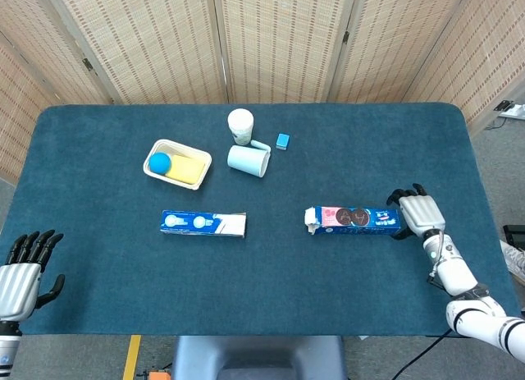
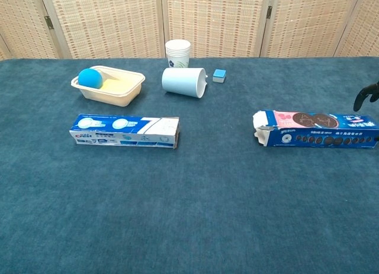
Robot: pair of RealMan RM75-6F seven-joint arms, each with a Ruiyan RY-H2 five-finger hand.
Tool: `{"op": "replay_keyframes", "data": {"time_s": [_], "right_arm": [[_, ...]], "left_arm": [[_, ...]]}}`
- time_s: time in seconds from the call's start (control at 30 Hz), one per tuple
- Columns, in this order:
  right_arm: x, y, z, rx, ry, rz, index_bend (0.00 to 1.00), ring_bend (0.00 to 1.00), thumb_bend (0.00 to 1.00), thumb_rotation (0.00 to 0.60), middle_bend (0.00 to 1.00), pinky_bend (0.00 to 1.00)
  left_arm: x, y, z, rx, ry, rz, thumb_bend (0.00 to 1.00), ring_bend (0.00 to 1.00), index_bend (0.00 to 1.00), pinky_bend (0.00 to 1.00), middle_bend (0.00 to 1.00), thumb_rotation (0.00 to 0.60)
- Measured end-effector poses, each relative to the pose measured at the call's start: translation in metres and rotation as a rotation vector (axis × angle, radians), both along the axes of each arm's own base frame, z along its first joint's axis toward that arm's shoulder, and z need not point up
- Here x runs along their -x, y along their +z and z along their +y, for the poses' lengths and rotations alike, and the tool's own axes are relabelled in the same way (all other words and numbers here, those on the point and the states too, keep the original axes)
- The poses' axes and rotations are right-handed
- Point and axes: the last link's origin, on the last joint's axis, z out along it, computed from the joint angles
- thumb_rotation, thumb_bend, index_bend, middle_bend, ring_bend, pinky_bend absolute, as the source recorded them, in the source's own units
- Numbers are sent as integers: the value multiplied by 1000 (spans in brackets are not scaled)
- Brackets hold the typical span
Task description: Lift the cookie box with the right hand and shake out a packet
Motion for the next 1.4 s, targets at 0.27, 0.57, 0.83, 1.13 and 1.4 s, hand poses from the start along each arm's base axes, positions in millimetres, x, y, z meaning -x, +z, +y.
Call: {"op": "replay_keyframes", "data": {"time_s": [0.27,0.57,0.83,1.13,1.4], "right_arm": [[0,-6,-8,-6,4,11,348,202,127,600,238,33],[-5,-10,-17,6,10,22,482,230,127,600,278,42],[-13,3,-17,42,70,49,545,249,127,600,309,43],[-34,36,-9,82,193,189,592,249,127,600,311,43],[-63,71,-1,122,283,365,602,237,127,600,311,43]], "left_arm": [[0,0,0,0,-7,1,438,78,160,81,112,600],[1,0,1,2,-10,-3,438,78,163,81,112,600],[2,-1,4,8,1,-3,438,78,162,81,112,600],[3,-3,6,16,13,2,438,78,143,81,112,600],[5,-8,12,37,42,24,437,78,143,81,112,600]]}}
